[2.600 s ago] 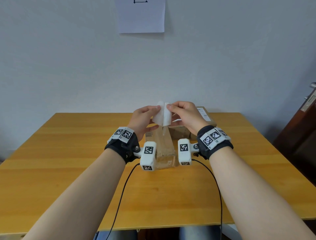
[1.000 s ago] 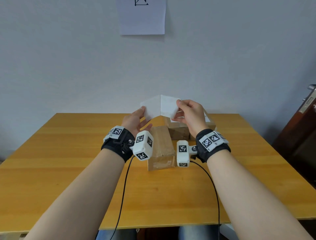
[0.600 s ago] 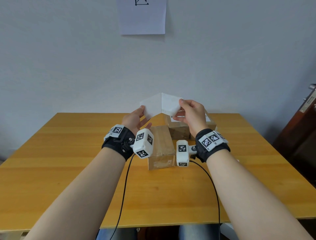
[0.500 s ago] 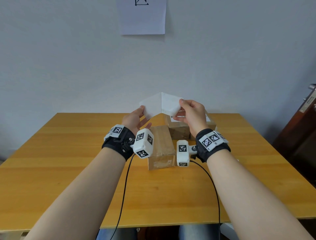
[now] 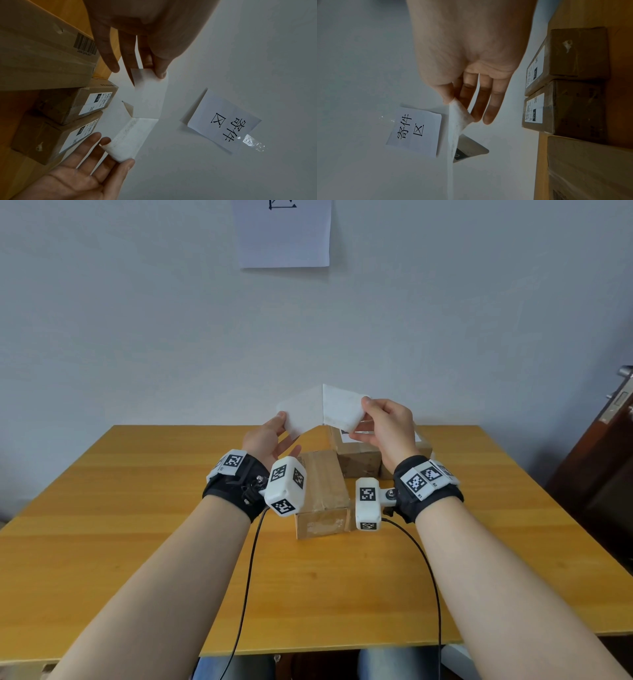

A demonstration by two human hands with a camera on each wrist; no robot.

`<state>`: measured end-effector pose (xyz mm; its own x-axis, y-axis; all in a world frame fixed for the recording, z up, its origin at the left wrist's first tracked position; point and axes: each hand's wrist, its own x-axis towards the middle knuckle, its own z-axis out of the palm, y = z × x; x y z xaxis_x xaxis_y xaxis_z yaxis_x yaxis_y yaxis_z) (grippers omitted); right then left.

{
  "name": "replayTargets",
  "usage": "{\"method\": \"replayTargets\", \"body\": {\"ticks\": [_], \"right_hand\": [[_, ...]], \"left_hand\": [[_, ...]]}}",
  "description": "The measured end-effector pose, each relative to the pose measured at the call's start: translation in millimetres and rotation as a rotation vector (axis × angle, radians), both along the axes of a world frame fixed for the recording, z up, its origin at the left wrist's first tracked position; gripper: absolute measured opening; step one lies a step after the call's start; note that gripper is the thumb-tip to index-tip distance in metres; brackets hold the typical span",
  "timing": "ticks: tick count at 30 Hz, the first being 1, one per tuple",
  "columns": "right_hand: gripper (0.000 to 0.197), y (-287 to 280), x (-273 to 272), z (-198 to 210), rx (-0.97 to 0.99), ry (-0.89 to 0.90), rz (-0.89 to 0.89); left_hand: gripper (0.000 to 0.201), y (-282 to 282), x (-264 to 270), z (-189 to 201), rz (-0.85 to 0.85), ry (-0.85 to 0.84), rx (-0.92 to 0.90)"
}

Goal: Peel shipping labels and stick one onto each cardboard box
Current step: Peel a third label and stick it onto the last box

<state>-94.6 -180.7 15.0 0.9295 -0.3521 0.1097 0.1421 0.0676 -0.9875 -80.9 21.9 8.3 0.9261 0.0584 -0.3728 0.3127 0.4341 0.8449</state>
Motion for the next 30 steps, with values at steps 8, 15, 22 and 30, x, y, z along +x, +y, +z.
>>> {"method": "replayTargets", "body": {"ticks": [8, 15, 22, 30], "right_hand": [[0.012, -4, 2, -1, 0.029, 0.019, -0.011], [0.014, -8, 4, 0, 0.050, 0.031, -0.029], [0.013, -10, 1, 0, 0.090, 0.026, -0.018], [0.011, -11, -1, 3, 0.112, 0.030, -0.031]], "left_hand": [[0.021, 2, 2, -1, -0.010, 0.012, -0.008], [0.020, 2, 3, -1, -0.007, 0.009, -0.003], [0.020, 5, 5, 0, 0.001, 0.018, -0.007], [0.021, 10, 8, -2, -0.013, 0.030, -0.013]]}}
